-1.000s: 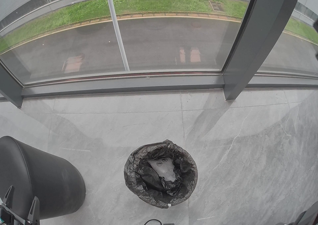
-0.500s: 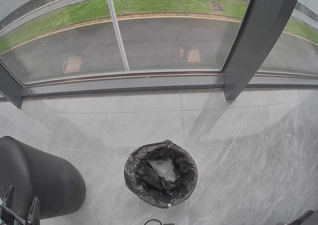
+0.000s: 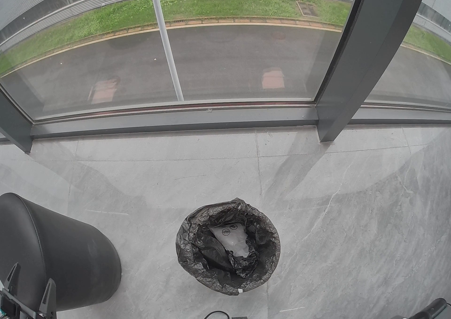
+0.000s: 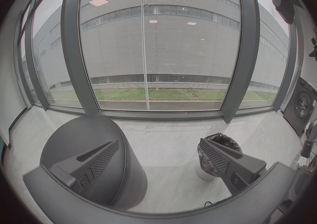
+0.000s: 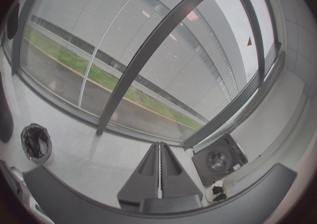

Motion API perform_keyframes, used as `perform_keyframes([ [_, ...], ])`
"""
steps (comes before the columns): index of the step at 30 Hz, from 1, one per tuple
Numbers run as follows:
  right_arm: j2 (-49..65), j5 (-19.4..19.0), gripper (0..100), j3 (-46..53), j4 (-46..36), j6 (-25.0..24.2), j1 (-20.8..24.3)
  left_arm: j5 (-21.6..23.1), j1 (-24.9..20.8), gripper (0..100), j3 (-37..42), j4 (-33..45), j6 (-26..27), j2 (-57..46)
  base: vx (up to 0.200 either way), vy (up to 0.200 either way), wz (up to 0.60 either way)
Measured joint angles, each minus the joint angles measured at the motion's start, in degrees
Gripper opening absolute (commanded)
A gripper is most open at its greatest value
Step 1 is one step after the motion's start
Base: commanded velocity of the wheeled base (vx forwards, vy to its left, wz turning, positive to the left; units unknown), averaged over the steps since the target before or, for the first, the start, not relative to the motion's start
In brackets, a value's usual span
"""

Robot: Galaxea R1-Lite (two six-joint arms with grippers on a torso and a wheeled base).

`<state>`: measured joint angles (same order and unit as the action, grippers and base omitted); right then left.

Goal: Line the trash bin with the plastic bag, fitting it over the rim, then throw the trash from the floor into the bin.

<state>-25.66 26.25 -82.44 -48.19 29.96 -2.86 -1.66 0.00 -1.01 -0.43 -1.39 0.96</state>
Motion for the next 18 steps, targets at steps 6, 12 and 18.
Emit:
perform_keyframes([
  [6,4.72,-1.23,0,17.09,19.02,-2.57,2.29,0.02,0.00,100,0.00,0.00,0.02,0.00,0.000,0.000,0.00],
  [12,8.58,-2.35,0,34.29,33.79,-9.80,4.57,0.02,0.00,100,0.00,0.00,0.00,-0.02,0.000,0.000,0.00],
  [18,12.24,-3.23,0,50.99,43.37,-18.80,6.50,0.00,0.00,100,0.00,0.00,0.00,0.00,0.000,0.000,0.00],
])
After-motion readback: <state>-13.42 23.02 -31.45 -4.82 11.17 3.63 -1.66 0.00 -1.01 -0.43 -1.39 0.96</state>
